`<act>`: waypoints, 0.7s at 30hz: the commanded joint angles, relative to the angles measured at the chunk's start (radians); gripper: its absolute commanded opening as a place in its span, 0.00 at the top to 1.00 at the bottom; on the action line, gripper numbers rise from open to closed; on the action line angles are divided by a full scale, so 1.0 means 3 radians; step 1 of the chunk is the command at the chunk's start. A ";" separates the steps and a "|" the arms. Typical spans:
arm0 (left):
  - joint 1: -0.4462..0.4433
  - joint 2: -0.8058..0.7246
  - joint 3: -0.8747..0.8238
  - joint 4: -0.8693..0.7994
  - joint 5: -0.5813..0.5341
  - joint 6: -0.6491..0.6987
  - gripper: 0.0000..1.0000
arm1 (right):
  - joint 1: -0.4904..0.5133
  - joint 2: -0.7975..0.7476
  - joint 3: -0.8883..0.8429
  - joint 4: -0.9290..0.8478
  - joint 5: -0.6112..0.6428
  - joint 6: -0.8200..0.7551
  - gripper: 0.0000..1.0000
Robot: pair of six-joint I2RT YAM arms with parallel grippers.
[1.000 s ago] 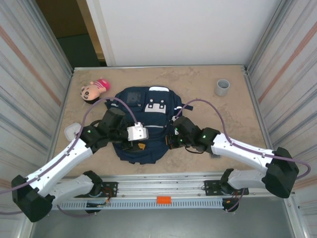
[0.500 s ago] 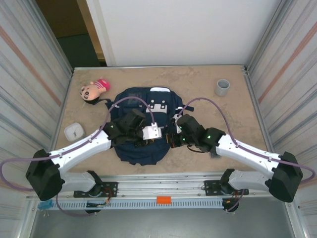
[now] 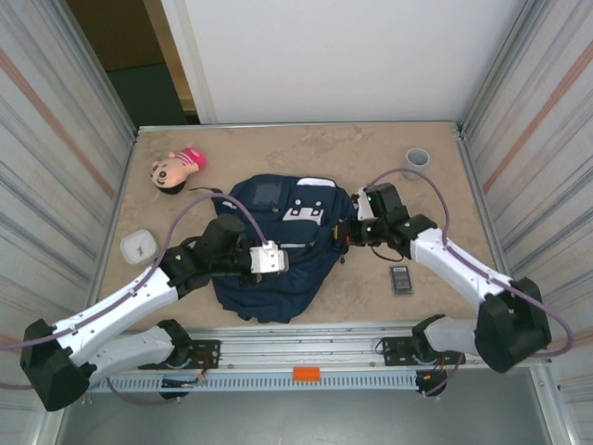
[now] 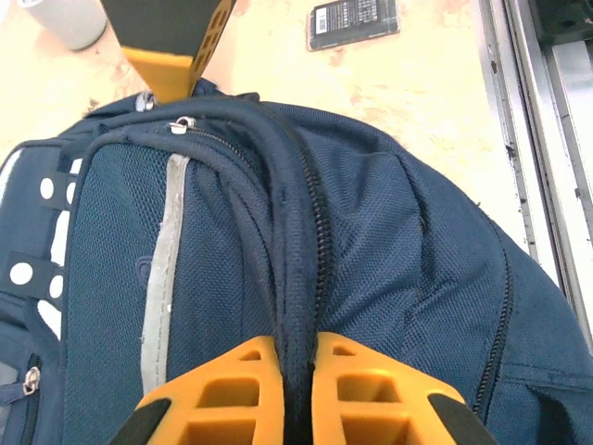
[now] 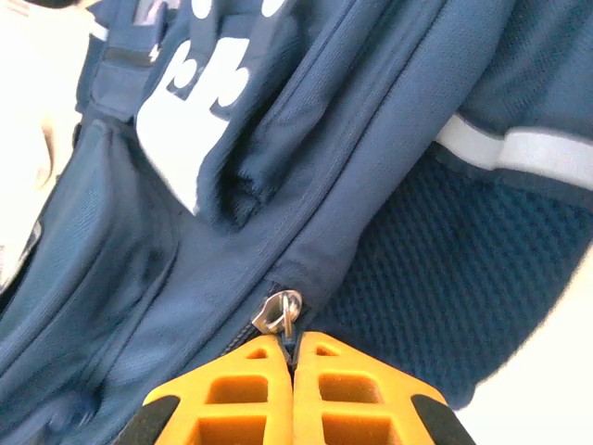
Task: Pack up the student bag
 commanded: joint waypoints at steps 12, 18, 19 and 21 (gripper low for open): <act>0.0045 -0.0225 -0.0095 -0.0193 0.0419 0.0159 1.00 | -0.0458 0.0484 0.0453 0.0078 0.0251 -0.0225 1.00; 0.0045 -0.0243 -0.0089 -0.0194 0.0487 0.0133 1.00 | -0.0535 0.0319 0.0400 -0.0002 0.0302 -0.0272 1.00; 0.0045 -0.0258 -0.0100 -0.0194 0.0505 0.0126 1.00 | -0.0615 0.0349 0.0403 0.0006 0.0232 -0.0266 1.00; 0.0045 -0.0287 -0.0127 -0.0184 0.0556 0.0143 1.00 | -0.0768 0.0458 0.0408 0.0046 0.0090 -0.0233 1.00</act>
